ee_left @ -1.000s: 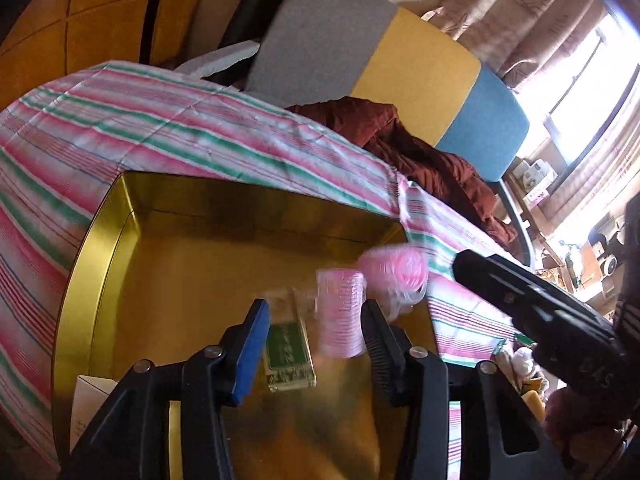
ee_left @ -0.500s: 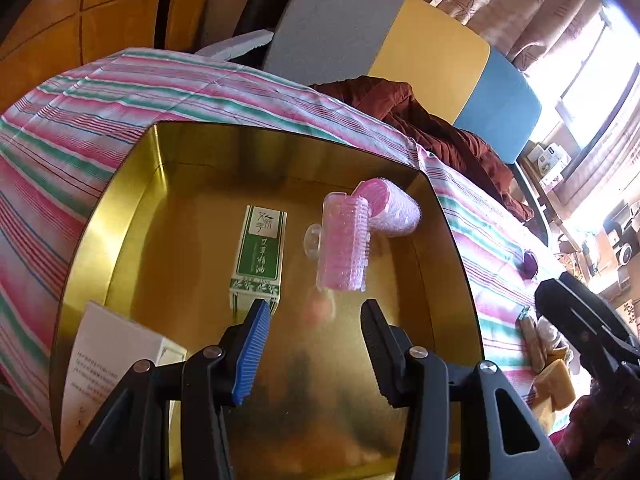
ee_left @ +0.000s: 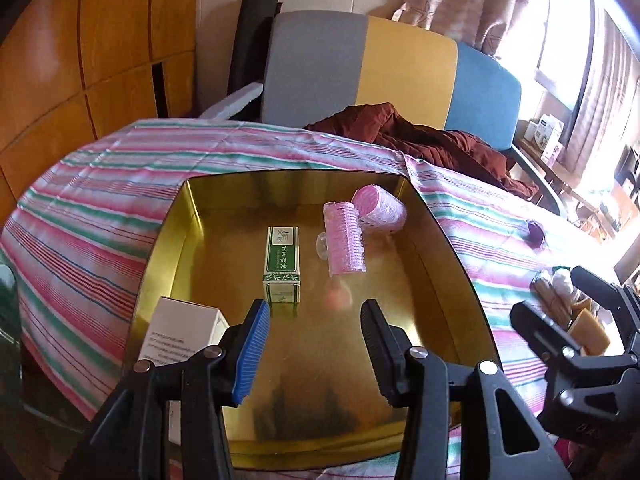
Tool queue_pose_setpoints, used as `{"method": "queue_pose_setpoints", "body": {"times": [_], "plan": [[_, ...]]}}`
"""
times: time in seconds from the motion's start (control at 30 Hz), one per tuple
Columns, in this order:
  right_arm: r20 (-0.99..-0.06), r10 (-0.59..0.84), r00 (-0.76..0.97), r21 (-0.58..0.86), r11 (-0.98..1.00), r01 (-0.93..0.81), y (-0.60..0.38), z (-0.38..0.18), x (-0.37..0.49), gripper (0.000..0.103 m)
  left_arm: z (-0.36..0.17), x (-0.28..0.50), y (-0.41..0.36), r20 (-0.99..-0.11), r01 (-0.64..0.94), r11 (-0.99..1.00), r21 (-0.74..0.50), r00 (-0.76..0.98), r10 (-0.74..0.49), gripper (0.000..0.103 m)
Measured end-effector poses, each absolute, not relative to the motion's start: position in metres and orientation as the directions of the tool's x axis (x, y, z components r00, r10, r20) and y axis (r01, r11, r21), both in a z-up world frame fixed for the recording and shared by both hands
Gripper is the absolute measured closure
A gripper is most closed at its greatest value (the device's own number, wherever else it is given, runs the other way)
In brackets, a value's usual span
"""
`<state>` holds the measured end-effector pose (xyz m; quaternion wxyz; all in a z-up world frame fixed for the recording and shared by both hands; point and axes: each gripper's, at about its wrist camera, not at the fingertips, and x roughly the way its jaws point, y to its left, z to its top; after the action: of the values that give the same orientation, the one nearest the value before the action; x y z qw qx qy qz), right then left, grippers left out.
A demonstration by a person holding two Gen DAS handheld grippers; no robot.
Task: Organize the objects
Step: 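Open both grippers over the tray and withdraw toward the item pile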
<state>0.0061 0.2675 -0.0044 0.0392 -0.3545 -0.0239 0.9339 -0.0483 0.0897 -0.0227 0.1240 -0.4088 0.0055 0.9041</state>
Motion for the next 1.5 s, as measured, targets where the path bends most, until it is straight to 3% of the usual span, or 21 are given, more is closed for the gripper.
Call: {"method": "queue_pose_setpoints", "body": {"times": [0.2, 0.5, 0.8, 1.13, 1.3, 1.5], "plan": [[-0.674, 0.021, -0.738, -0.002, -1.0, -0.027, 0.268, -0.013, 0.021, 0.0, -0.02, -0.035, 0.092, -0.731, -0.246, -0.968, -0.058, -0.65, 0.209, 0.055], [-0.662, 0.073, -0.746, 0.009, -0.994, -0.105, 0.3, -0.006, 0.033, 0.0, -0.022, -0.026, 0.101, -0.739, -0.288, -0.956, -0.048, -0.634, 0.228, 0.055], [-0.67, 0.186, -0.719, 0.022, -0.963, -0.269, 0.373, 0.006, 0.04, 0.0, -0.026, -0.023, 0.113, -0.752, -0.327, -0.945, -0.026, -0.617, 0.234, 0.055], [-0.628, 0.42, -0.655, -0.004, -0.844, -0.537, 0.492, 0.025, 0.063, 0.0, -0.027, -0.026, 0.131, -0.775, -0.387, -0.921, -0.042, -0.569, 0.274, 0.055], [-0.625, 0.51, -0.591, 0.086, -0.707, -0.702, 0.555, 0.018, 0.091, 0.0, -0.017, -0.035, 0.149, -0.779, -0.42, -0.904, -0.078, -0.54, 0.318, 0.055], [-0.651, 0.492, -0.578, 0.237, -0.591, -0.771, 0.586, 0.01, 0.112, 0.0, -0.001, -0.043, 0.202, -0.777, -0.517, -0.851, -0.096, -0.495, 0.388, 0.055]]}}
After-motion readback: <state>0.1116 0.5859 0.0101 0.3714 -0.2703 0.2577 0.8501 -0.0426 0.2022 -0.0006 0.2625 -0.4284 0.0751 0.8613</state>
